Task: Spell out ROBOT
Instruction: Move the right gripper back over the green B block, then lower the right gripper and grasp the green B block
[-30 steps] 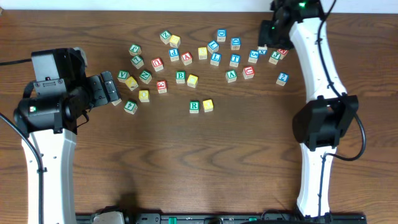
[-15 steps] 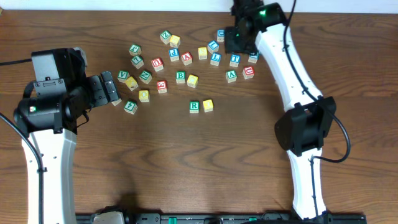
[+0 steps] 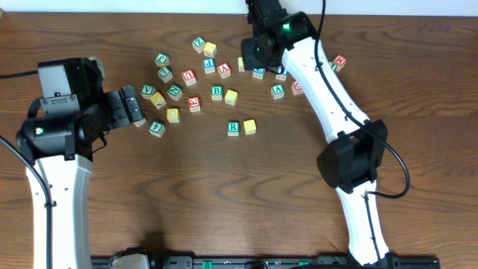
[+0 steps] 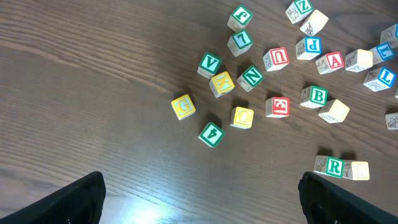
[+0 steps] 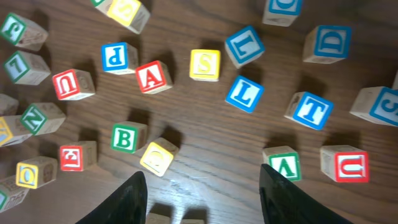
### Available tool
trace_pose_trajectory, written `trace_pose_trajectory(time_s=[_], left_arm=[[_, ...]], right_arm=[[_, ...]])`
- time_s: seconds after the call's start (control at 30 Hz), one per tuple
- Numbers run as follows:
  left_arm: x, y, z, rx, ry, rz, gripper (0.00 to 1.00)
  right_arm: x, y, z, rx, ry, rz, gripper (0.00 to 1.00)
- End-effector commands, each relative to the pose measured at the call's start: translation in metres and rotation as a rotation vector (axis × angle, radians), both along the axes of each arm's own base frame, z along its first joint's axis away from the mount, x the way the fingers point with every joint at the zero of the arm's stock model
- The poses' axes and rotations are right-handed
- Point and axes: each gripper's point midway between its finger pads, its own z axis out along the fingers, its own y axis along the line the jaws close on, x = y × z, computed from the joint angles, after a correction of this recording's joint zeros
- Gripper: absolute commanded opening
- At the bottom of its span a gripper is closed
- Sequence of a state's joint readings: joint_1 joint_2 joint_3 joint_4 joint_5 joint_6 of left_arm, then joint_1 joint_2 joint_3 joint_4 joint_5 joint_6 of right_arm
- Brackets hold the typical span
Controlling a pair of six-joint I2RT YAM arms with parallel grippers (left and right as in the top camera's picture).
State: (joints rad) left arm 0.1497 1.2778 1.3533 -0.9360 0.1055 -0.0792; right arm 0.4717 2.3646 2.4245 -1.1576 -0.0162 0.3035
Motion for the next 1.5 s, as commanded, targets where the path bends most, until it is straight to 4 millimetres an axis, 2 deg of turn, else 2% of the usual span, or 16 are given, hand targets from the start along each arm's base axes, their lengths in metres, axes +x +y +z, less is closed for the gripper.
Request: trace_pose_trajectory(time_s=[0.0, 0.23, 0.53, 0.87, 1.0, 1.17, 1.27, 1.47], left_arm=[[0.003, 0.003, 0.008, 0.002, -0.019, 0.016, 0.98], [0.003, 0.003, 0.008, 0.002, -0.019, 0.016, 0.98], [0.003, 0.003, 0.008, 0.003, -0.019, 0.016, 0.98], [0.003, 0.003, 0.008, 0.002, -0.019, 0.016, 0.98], [0.003, 0.003, 0.008, 0.002, -0.019, 0.016, 0.98], [0.003, 0.003, 0.008, 0.002, -0.019, 0.016, 0.98], [0.003, 0.003, 0.008, 0.003, -0.019, 0.016, 0.98], [0.003, 0.003, 0.008, 0.002, -0.019, 0.016, 0.98]], right_arm=[[-0.006, 0.012, -0.002, 0.006, 0.004, 0.015, 0.52], [-0.011, 0.032, -0.006, 0.010, -0.005, 0.050, 0.52], [-0.007, 0.046, -0.017, 0.032, -0.011, 0.063, 0.52], [-0.006, 0.087, -0.066, 0.097, 0.028, 0.133, 0.51], [-0.012, 0.103, -0.094, 0.079, 0.047, 0.158, 0.51], [-0.019, 0.107, -0.123, 0.033, 0.077, 0.152, 0.51], [-0.020, 0.106, -0.131, 0.009, 0.078, 0.140, 0.51], [-0.016, 0.102, -0.134, -0.056, 0.035, 0.092, 0.51]])
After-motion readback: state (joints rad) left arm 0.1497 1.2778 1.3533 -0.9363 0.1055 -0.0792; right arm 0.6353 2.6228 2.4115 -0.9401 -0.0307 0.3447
